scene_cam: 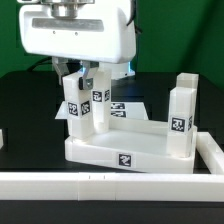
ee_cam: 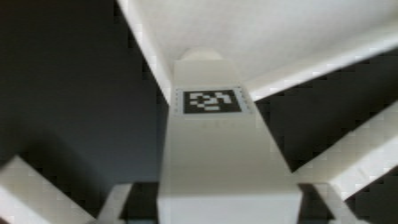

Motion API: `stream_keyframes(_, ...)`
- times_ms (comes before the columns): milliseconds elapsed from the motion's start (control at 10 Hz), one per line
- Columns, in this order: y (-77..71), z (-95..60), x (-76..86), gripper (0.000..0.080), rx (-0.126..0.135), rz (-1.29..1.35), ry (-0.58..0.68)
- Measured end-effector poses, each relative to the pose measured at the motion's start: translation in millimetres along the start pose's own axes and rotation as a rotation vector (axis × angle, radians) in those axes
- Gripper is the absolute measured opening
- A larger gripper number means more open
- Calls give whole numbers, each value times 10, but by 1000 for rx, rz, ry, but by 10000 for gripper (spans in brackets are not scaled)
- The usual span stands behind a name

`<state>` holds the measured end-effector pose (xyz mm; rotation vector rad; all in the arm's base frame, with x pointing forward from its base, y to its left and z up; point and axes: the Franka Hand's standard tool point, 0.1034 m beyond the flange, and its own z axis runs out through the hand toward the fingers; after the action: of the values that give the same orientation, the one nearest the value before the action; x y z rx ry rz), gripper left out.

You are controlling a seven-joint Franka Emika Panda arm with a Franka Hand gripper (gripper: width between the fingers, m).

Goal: Assemble desk

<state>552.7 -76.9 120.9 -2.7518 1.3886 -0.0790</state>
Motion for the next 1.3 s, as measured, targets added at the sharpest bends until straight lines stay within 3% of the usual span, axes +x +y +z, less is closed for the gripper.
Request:
stream_keyframes(600,-64,9,-61,290,8,361,-7)
stream_keyframes(900,-64,15,-67,610,7,290,-8)
stream_keyframes(1300,-94,11,-79,647,8,-125,-2)
